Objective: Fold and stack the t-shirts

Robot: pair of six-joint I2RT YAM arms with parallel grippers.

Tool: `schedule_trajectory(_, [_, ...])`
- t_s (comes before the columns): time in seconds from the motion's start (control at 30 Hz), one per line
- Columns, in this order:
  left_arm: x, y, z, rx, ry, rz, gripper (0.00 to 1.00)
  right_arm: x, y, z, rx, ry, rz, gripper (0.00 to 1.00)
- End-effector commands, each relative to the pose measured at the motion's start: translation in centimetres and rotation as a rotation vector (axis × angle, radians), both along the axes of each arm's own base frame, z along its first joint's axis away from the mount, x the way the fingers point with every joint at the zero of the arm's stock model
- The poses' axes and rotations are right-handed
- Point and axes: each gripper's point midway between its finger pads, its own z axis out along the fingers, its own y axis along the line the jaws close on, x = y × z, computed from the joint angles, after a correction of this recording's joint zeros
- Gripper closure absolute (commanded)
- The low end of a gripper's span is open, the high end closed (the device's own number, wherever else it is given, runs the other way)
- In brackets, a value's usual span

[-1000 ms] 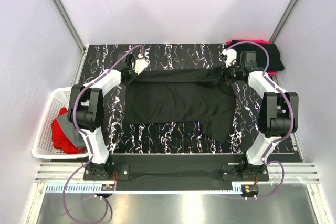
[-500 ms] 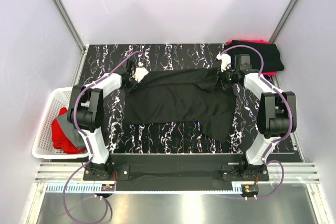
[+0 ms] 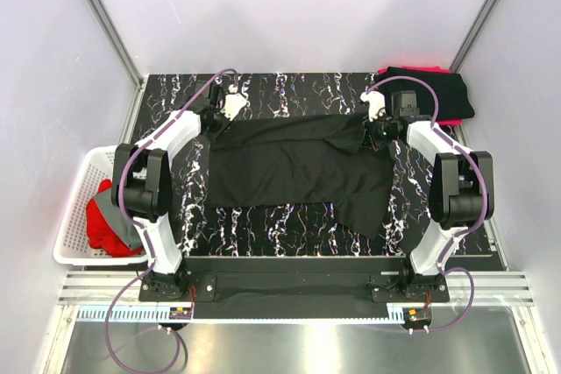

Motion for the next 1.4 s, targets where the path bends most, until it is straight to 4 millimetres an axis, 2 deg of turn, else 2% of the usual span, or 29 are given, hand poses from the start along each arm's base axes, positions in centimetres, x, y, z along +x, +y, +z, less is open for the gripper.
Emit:
schedule_trajectory(0.0, [0.5,-0.4,2.0,-0.028,-0.046,0.000,0.60,1.8,-0.6,0.8,-0.044,-0.047,-0.007,1.00])
schedule_trajectory(0.1, [0.6,-0.6,1.9,-0.041,-0.040,0.013,0.60,3.4,-0.8,0.8,-0.050,-0.060,-0.027,1.00])
schedule_trajectory(0.13, [0.6,-0.6,1.8,-0.045,-0.037,0.013,0.60,4.6,-0.8,1.5,-0.052,-0.088,-0.035,1.00])
schedule_trajectory(0.17, [0.5,-0.7,1.6,-0.048,-0.032,0.014,0.60,5.2,-0.9,0.7,-0.056,-0.073,-0.044,1.00])
schedule_trajectory(0.23, [0.5,-0.7,1.5,-0.049,-0.030,0.016,0.60,7.4,-1.1,1.8,-0.060,-0.112,-0.077,0.99])
schedule_trajectory(0.27, [0.3,-0.7,1.2,-0.047,-0.023,0.020,0.60,8.0,-1.2,1.2,-0.060,-0.103,-0.084,0.97])
schedule_trajectory(0.3, [0.3,-0.6,1.1,-0.046,-0.020,0.021,0.60,8.4,-1.2,1.4,-0.059,-0.111,-0.087,0.93])
schedule_trajectory(0.33, [0.2,-0.7,0.9,-0.048,-0.015,0.018,0.60,8.9,-1.1,1.6,-0.062,-0.119,-0.086,0.77])
schedule_trajectory(0.43, [0.1,-0.8,0.6,-0.049,-0.007,0.023,0.60,8.9,-2.1,2.8,-0.108,-0.153,-0.113,0.60])
schedule_trajectory(0.47, [0.2,-0.8,0.7,-0.051,-0.009,0.025,0.60,8.8,-2.6,3.5,-0.132,-0.173,-0.119,0.59])
schedule_trajectory(0.5, [0.2,-0.8,0.7,-0.051,-0.011,0.025,0.60,8.0,-2.7,3.3,-0.142,-0.169,-0.112,0.57])
schedule_trajectory(0.53, [0.2,-0.9,0.8,-0.053,-0.012,0.023,0.60,7.5,-2.7,5.3,-0.143,-0.214,-0.102,0.55])
schedule_trajectory(0.57, [0.3,-1.0,1.0,-0.055,-0.016,0.020,0.60,7.2,-2.4,6.3,-0.143,-0.255,-0.073,0.53])
schedule_trajectory(0.6, [0.4,-1.0,1.0,-0.051,-0.017,0.018,0.60,6.1,-2.1,5.8,-0.144,-0.250,-0.050,0.52])
schedule_trajectory(0.63, [0.4,-1.1,1.0,-0.050,-0.019,0.017,0.60,5.5,-1.7,7.5,-0.137,-0.292,-0.025,0.52])
schedule_trajectory(0.67, [0.6,-1.2,1.1,-0.052,-0.023,0.018,0.60,4.6,-0.6,7.7,-0.104,-0.301,0.039,0.56])
schedule_trajectory(0.77, [0.9,-1.6,1.2,-0.056,-0.026,0.012,0.60,1.1,1.7,6.5,-0.041,-0.239,0.185,0.66])
schedule_trajectory(0.87, [1.0,-2.0,1.2,-0.054,-0.027,0.003,0.60,-1.2,3.7,4.5,0.014,-0.124,0.247,0.71])
schedule_trajectory(0.97, [1.0,-2.2,1.5,-0.053,-0.033,-0.002,0.60,-2.0,5.1,2.8,0.043,-0.041,0.276,0.71])
schedule_trajectory(1.13, [0.1,-1.9,1.4,-0.041,-0.028,-0.006,0.60,-2.2,6.1,-0.3,-0.015,0.015,0.339,0.71])
schedule_trajectory(1.37, [-0.8,-1.6,1.1,-0.034,-0.016,-0.001,0.60,-0.3,5.9,-1.4,-0.077,0.011,0.338,0.67])
